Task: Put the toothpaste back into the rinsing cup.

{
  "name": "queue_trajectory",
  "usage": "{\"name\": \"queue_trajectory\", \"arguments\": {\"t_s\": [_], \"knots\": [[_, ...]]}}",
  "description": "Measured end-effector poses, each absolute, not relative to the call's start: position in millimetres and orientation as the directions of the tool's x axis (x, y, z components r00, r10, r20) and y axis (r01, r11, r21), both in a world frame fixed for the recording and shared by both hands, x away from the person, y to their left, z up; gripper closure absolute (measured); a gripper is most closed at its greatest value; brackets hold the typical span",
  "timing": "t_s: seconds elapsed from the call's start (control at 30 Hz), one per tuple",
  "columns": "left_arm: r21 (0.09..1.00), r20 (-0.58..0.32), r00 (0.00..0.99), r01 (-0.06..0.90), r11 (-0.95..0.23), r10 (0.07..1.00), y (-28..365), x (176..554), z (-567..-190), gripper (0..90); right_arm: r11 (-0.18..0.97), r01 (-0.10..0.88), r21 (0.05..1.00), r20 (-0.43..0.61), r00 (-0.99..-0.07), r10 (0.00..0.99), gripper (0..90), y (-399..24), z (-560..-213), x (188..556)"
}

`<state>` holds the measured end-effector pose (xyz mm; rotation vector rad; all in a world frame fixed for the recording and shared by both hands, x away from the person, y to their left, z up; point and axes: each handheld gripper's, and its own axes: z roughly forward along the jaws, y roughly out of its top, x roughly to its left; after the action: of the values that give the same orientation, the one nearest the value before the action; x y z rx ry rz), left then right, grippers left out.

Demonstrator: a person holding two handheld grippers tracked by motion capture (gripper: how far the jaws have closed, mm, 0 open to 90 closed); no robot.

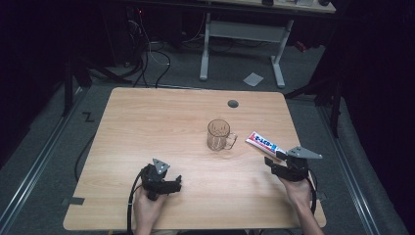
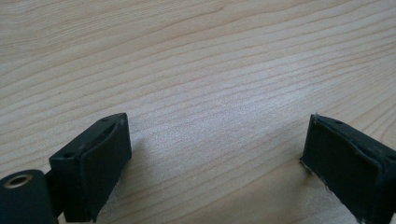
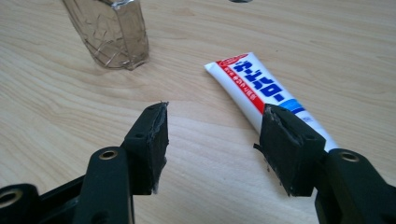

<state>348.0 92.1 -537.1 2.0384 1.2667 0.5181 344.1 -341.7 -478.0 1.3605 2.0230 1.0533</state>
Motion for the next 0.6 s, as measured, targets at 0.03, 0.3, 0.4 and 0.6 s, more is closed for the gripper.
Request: {"name": "queue_trajectory", "arguments": {"t_s": [0.03, 0.3, 0.4, 0.6], "knots": [[0.719, -0.016, 0.449, 0.626, -0.302, 0.893, 92.2, 348.0, -537.1, 8.0, 0.213, 0.546, 0.810, 0.020, -0.389, 0.921, 41.5, -343.0, -476.0, 346.6], [0.719, -0.016, 0.448, 0.626, -0.301, 0.894, 92.1, 348.0, -537.1, 8.0, 0.243, 0.557, 0.794, -0.007, -0.391, 0.920, 39.7, -346.3, -469.7, 363.6], [0.719, -0.016, 0.449, 0.626, -0.301, 0.894, 92.1, 348.0, -537.1, 8.1, 0.242, 0.564, 0.790, 0.004, -0.398, 0.917, 39.6, -347.0, -468.4, 368.5], [0.719, -0.016, 0.449, 0.626, -0.301, 0.894, 92.1, 348.0, -537.1, 8.1, 0.286, 0.587, 0.758, -0.020, -0.418, 0.908, 36.0, -339.6, -456.0, 382.5]]}}
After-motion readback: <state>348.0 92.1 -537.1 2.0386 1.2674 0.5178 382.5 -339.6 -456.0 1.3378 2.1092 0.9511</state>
